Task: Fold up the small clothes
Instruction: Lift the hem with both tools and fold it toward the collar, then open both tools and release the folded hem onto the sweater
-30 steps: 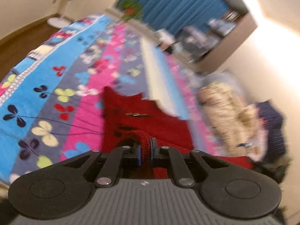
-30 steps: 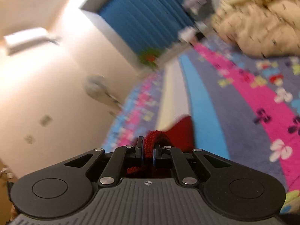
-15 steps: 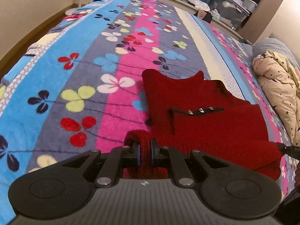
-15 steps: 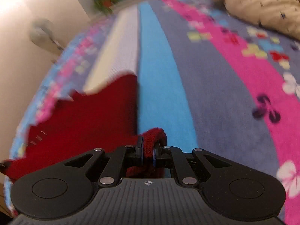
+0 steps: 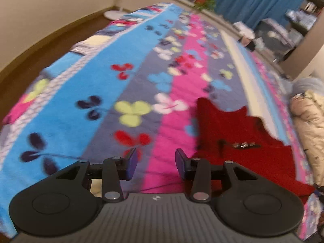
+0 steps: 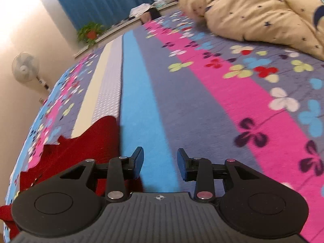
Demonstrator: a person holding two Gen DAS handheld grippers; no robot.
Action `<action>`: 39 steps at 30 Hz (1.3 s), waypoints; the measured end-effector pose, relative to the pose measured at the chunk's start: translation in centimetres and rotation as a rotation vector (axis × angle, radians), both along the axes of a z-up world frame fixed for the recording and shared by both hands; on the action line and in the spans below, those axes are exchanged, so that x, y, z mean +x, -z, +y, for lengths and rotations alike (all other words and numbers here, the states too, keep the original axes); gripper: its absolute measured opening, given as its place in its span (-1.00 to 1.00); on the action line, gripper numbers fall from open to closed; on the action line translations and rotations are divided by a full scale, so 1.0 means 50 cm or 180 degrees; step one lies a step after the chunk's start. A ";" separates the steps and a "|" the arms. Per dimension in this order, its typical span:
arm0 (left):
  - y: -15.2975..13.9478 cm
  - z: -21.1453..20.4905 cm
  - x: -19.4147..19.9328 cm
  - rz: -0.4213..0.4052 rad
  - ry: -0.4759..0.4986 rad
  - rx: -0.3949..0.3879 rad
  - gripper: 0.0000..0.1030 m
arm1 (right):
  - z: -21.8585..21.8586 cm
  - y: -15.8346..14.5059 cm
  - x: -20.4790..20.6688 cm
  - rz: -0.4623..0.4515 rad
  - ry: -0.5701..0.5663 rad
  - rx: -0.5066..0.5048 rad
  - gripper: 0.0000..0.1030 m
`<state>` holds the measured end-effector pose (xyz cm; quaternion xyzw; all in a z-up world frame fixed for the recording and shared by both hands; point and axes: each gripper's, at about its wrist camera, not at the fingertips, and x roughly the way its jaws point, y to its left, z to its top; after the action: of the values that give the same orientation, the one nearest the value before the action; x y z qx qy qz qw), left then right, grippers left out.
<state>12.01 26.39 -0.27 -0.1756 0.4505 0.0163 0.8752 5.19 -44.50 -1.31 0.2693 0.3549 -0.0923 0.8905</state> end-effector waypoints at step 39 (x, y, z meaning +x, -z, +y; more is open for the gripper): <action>0.084 -0.147 0.171 0.0306 0.0457 -0.0250 0.30 | 0.117 0.067 0.157 0.0336 -0.0700 0.0183 0.09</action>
<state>20.55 19.04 -4.46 -0.1760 0.5037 -0.0557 0.8439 13.05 -38.63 -4.68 0.2490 0.4312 0.0021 0.8672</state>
